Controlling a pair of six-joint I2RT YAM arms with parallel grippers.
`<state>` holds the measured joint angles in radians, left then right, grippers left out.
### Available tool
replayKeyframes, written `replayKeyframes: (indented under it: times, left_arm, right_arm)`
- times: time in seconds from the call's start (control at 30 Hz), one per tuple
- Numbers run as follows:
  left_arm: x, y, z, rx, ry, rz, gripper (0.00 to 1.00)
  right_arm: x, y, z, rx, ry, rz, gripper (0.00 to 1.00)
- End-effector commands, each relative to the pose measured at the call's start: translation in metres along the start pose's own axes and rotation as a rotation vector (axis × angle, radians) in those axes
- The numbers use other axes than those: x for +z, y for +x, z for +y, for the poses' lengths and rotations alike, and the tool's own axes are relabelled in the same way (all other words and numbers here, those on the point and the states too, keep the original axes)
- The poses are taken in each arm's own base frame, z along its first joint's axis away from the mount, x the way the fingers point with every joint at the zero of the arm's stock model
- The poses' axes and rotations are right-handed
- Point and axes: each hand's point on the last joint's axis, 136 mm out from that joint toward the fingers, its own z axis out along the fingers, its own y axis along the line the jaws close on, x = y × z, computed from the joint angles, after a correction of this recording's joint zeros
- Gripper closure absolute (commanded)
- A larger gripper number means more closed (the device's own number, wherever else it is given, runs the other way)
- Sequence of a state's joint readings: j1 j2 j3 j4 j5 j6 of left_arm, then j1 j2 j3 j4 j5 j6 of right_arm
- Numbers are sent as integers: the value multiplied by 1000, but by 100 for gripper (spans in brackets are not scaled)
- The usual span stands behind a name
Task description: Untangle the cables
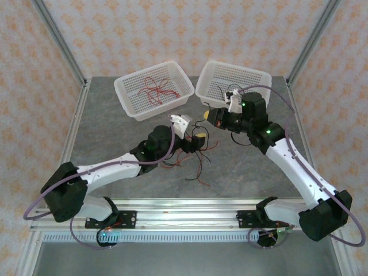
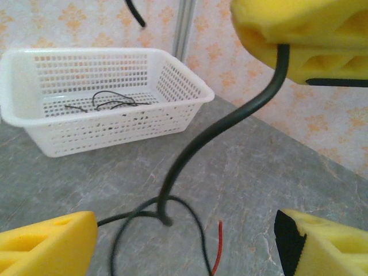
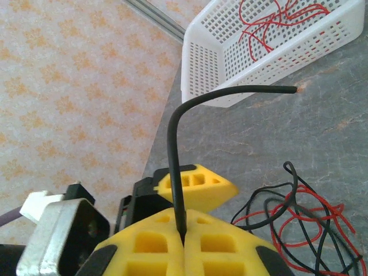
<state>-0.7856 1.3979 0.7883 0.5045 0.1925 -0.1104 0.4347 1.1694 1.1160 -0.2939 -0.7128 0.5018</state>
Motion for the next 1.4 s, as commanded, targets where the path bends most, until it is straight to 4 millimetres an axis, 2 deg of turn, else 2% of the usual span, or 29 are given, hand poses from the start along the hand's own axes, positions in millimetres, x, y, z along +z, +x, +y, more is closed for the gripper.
replayKeyframes:
  times: [0.0, 0.07, 0.17, 0.27, 0.47, 0.63, 0.77, 0.9, 0.93, 1.13, 1.37]
  left_arm:
    - [11, -31, -6, 40, 11, -109, 19]
    - [19, -28, 4, 56, -41, -115, 22]
    - [28, -22, 22, 61, -138, -132, 36]
    - [36, -11, 33, 59, -187, -130, 44]
    - [41, 17, 58, 22, -278, -100, 51]
    - [28, 41, 86, -38, -350, -81, 52]
    - [11, 64, 112, -91, -413, -56, 58]
    - [-6, 86, 127, -130, -461, -34, 65]
    - [-10, 91, 129, -139, -469, -28, 65]
    - [-28, 113, 134, -175, -491, -7, 66]
    - [-38, 117, 131, -196, -478, -10, 65]
  right_arm:
    - [-15, -19, 26, -22, -63, -59, 100]
    - [-17, -20, 28, -11, -67, -70, 100]
    - [-20, -22, 29, 11, -69, -89, 100]
    - [-26, -25, 32, 24, -72, -116, 100]
    - [-43, -41, 46, 12, -56, -177, 100]
    - [-62, -62, 63, -28, -29, -244, 100]
    - [-79, -85, 78, -68, 3, -301, 100]
    - [-98, -110, 96, -113, 19, -357, 100]
    - [-94, -118, 94, -116, 36, -355, 100]
    - [-107, -159, 106, -143, 54, -412, 100]
    - [-110, -196, 107, -150, 46, -456, 100]
